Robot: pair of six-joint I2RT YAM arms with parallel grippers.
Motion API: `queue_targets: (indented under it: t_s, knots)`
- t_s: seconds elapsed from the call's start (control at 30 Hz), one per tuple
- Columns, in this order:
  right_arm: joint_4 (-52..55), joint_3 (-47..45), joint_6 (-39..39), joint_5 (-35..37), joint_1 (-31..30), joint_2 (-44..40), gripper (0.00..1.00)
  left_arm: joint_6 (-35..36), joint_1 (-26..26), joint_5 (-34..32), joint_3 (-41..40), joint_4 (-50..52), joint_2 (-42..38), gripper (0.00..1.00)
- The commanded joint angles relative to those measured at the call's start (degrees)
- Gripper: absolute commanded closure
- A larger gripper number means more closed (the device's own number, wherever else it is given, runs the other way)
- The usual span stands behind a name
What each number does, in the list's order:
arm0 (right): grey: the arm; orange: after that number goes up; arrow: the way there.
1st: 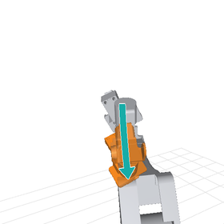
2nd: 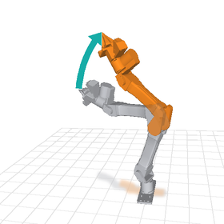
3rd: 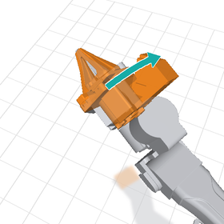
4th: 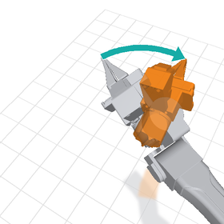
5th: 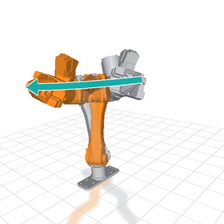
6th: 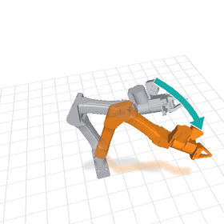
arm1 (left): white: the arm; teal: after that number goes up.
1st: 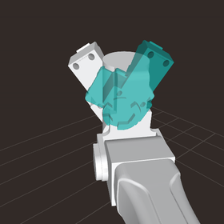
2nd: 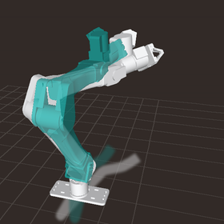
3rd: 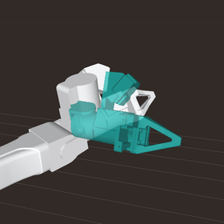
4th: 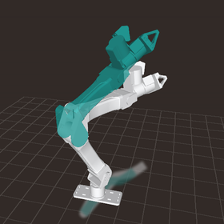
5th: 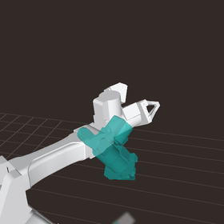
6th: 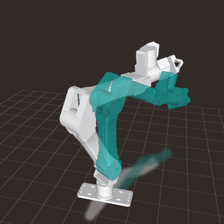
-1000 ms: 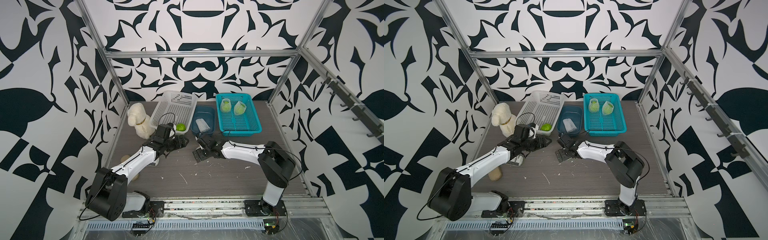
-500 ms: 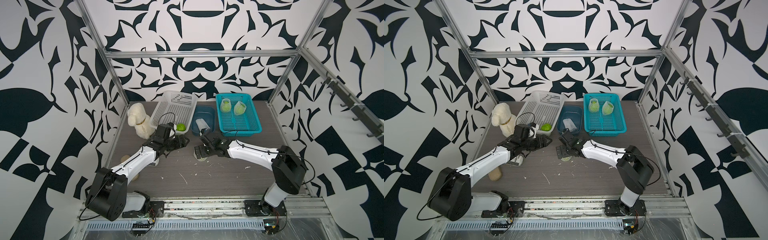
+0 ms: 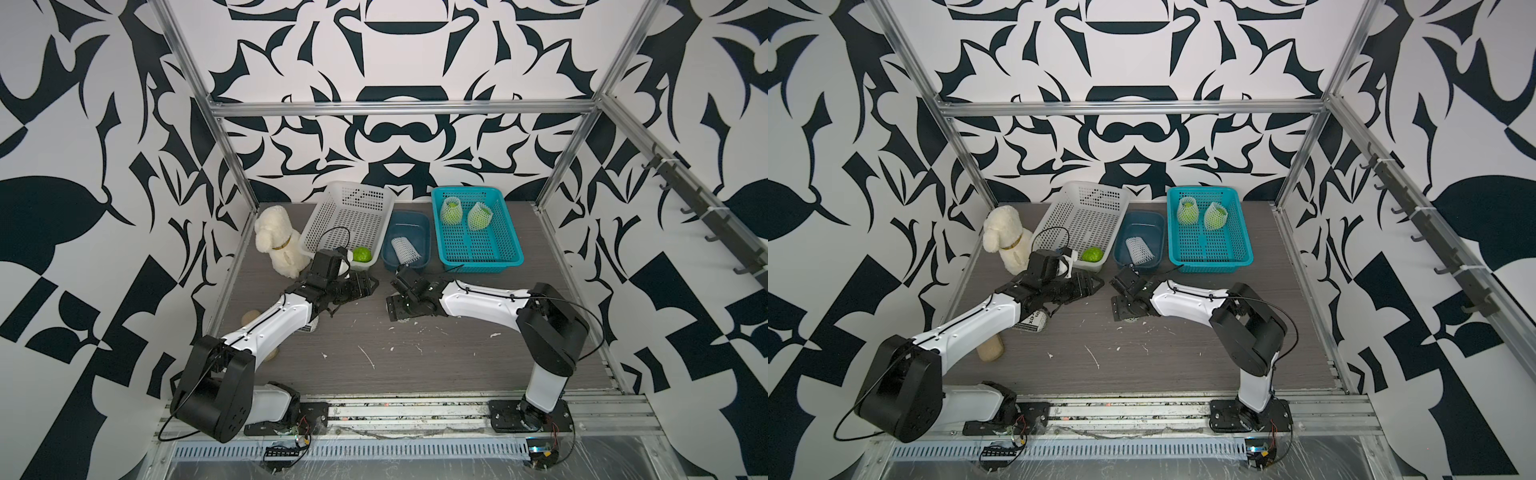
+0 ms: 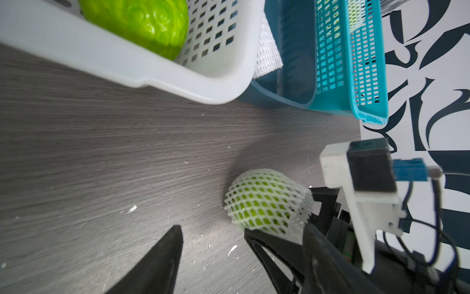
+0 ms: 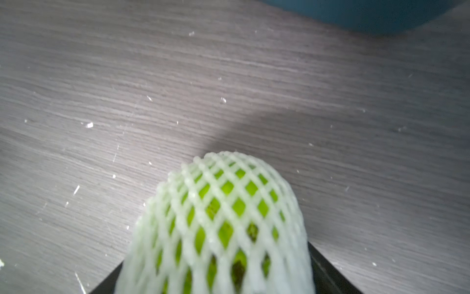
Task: Sleeve custard apples in foam nets
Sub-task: Put on the foam net on the custard apple.
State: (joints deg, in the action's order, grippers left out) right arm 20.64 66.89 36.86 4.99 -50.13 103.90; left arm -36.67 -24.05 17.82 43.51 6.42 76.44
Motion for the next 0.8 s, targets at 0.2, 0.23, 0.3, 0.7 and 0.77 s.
queue_targets:
  t_s: [0.2, 0.23, 0.3, 0.7, 0.77]
  knots:
    - [-1.6, 3.4, -1.0, 2.3, -0.3, 4.1, 0.06, 0.0, 0.6, 0.5, -0.8, -0.3, -1.6, 0.24]
    - [-1.5, 3.6, -1.4, 2.6, -0.2, 4.1, 0.05, 0.0, 0.7, 0.5, -0.9, -0.3, -1.7, 0.24]
    - [-1.2, 3.9, -2.0, 3.2, -0.3, 3.8, 0.02, 0.0, 0.8, 0.5, -1.1, -0.3, -1.9, 0.24]
    - [-1.3, 1.3, -7.0, 3.4, -0.2, -5.3, 0.01, 0.2, 1.8, 0.5, -1.7, -0.7, -3.0, 0.24]
    - [-2.1, 0.0, -8.2, 3.4, -0.3, -7.0, 0.01, 0.1, 2.1, 0.7, -1.7, -0.6, -3.0, 0.24]
